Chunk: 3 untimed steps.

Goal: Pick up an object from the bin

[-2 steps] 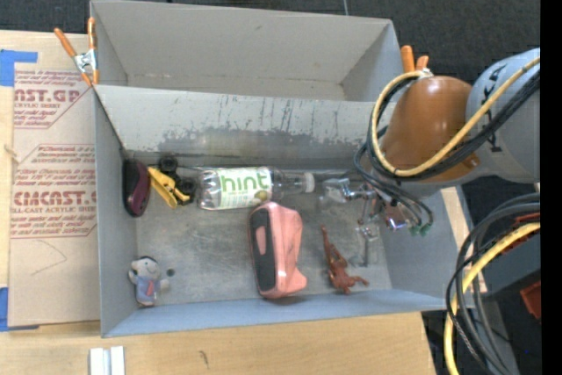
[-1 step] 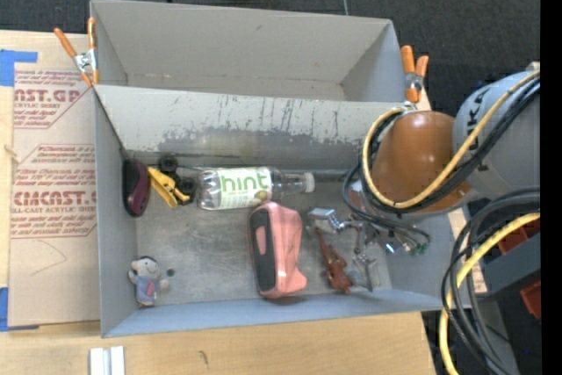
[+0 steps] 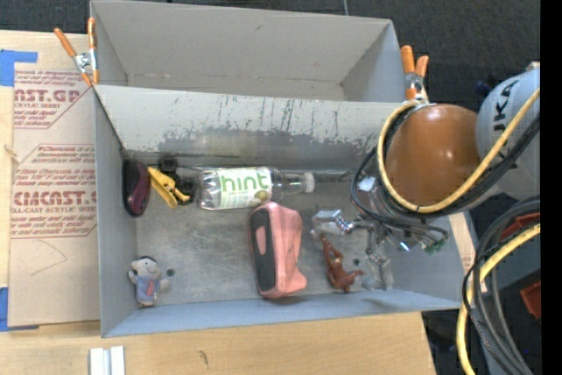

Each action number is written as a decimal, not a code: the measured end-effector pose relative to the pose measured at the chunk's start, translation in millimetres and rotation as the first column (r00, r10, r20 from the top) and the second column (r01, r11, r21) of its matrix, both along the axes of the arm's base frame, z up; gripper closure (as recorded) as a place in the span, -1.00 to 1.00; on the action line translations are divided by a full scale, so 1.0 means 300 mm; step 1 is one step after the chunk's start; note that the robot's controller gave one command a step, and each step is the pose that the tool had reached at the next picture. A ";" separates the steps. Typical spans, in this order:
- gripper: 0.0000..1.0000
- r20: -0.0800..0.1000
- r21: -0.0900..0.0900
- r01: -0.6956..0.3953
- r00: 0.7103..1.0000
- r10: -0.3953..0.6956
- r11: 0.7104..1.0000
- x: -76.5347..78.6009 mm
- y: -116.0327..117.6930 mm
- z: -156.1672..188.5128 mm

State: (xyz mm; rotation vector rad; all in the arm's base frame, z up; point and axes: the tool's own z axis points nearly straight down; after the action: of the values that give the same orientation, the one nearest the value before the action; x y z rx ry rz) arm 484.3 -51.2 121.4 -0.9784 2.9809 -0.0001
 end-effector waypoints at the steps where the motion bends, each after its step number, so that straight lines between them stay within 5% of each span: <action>1: -1.00 -0.010 0.002 0.118 0.993 -0.118 0.993 0.064 -0.027 -0.174; 2: 1.00 0.004 -0.001 -0.554 0.833 0.554 0.833 0.031 0.013 -0.163; 3: 1.00 0.005 -0.002 -0.571 0.821 0.571 0.821 0.026 0.016 -0.164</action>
Offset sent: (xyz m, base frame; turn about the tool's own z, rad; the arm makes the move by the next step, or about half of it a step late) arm 0.0049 0.0016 -0.0514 -0.6065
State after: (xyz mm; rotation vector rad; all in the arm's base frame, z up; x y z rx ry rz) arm 492.2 -46.4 72.3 -1.8228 2.5474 -0.0007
